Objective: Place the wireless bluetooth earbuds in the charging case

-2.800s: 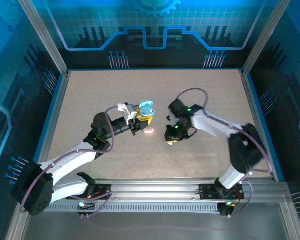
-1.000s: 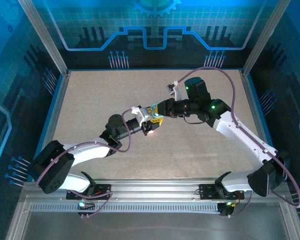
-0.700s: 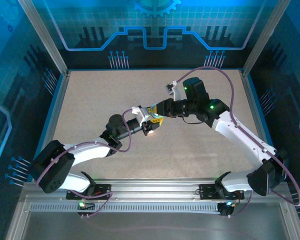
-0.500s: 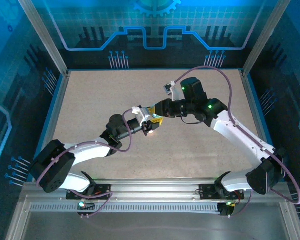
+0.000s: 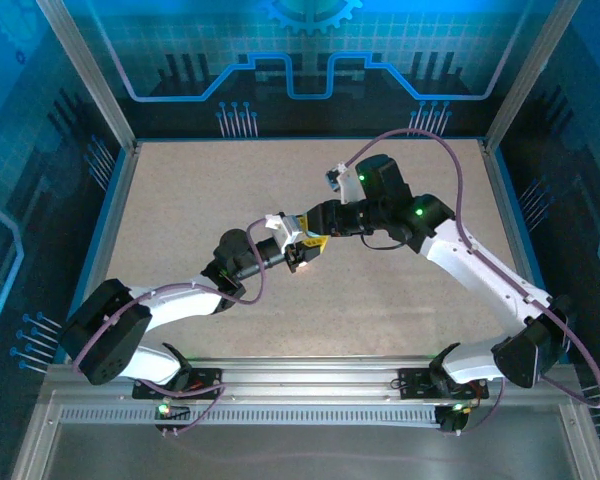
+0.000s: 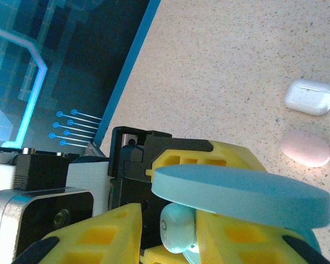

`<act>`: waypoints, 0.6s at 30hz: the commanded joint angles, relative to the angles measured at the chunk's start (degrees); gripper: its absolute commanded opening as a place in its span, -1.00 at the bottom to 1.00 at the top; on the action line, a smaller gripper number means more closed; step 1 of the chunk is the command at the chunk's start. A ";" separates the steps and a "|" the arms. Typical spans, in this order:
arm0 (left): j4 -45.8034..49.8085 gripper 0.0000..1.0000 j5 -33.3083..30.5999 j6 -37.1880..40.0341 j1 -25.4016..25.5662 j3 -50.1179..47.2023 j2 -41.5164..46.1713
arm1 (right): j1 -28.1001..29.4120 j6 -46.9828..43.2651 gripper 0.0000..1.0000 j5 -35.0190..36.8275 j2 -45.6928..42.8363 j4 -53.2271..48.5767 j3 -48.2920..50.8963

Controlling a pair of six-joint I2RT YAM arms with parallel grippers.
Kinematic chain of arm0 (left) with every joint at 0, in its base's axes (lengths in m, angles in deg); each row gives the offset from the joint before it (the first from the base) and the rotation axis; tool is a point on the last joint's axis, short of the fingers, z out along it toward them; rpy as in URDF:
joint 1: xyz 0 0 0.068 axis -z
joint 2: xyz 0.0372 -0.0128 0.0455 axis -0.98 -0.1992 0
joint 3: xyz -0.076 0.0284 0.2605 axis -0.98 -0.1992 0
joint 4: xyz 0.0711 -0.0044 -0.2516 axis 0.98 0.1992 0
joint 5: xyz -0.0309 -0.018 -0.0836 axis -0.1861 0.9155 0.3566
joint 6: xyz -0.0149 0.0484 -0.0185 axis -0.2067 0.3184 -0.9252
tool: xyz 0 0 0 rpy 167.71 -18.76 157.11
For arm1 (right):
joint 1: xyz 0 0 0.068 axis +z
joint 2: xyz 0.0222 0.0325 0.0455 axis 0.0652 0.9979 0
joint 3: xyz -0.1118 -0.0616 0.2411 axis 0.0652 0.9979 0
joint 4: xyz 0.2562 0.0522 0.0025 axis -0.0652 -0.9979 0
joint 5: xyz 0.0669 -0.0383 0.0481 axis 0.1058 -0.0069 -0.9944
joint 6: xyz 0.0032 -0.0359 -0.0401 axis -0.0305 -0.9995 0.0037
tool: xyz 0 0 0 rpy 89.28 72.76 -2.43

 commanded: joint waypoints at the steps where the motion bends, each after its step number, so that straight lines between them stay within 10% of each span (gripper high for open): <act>1: -4.89 -0.42 0.35 -0.24 0.56 1.68 0.58 | 0.64 -1.38 -0.37 3.68 0.77 -3.81 -2.05; 18: -4.79 -0.42 0.08 -0.20 0.55 1.24 0.04 | 0.56 -4.05 -0.15 4.22 -5.55 -3.95 -4.37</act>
